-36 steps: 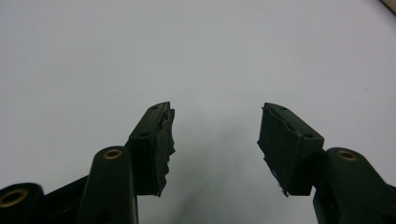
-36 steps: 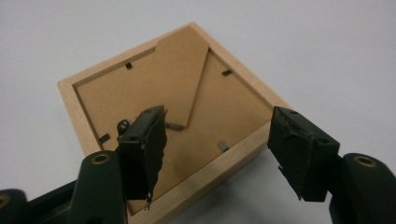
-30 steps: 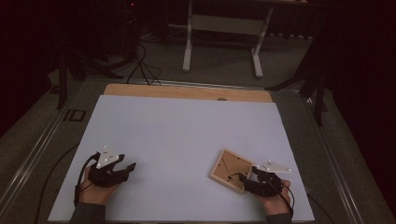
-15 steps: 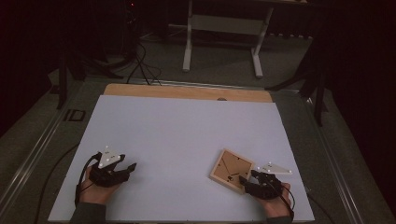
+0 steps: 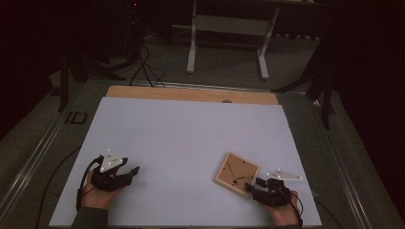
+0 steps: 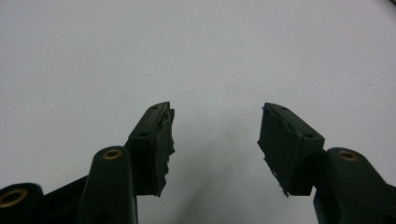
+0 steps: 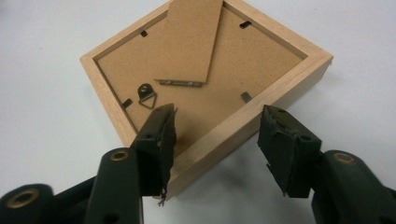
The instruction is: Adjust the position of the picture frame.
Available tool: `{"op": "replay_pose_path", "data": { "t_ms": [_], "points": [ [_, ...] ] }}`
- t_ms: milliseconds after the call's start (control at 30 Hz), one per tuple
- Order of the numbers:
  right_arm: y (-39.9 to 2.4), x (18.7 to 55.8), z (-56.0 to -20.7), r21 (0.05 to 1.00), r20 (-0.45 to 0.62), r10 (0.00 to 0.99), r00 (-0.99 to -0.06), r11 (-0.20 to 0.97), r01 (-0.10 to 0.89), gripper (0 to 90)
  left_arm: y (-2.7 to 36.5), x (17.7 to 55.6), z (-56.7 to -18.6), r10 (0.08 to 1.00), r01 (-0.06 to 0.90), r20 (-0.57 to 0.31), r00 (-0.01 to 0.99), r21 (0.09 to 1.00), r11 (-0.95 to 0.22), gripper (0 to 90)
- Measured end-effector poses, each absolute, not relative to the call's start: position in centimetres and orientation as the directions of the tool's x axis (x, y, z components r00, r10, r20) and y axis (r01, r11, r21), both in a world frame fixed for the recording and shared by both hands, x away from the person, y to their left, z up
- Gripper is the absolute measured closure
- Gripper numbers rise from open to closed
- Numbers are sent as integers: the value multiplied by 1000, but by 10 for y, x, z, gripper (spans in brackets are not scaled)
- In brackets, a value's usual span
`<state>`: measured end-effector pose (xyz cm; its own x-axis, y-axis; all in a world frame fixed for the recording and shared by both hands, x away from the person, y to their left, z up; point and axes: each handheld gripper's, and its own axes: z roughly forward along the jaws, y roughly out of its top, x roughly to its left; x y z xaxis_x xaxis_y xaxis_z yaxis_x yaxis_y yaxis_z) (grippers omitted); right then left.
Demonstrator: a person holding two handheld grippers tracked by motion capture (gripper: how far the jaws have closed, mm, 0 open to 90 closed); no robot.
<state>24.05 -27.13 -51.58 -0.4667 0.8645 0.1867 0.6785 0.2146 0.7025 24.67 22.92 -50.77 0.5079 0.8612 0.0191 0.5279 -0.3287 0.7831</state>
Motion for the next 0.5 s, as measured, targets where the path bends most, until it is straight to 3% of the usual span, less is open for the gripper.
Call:
{"op": "replay_pose_path", "data": {
  "t_ms": [267, 500],
  "points": [
    [-272, 238, -514, 707, 179, 862, -474, 222, 672, 550, 229, 247, -508, 859, 527, 23, 512, 780, -336, 437],
    [-271, 238, -514, 707, 172, 864, -473, 226, 670, 573, 226, 247, -508, 855, 528, 28, 517, 776, -345, 437]
  ]
}}
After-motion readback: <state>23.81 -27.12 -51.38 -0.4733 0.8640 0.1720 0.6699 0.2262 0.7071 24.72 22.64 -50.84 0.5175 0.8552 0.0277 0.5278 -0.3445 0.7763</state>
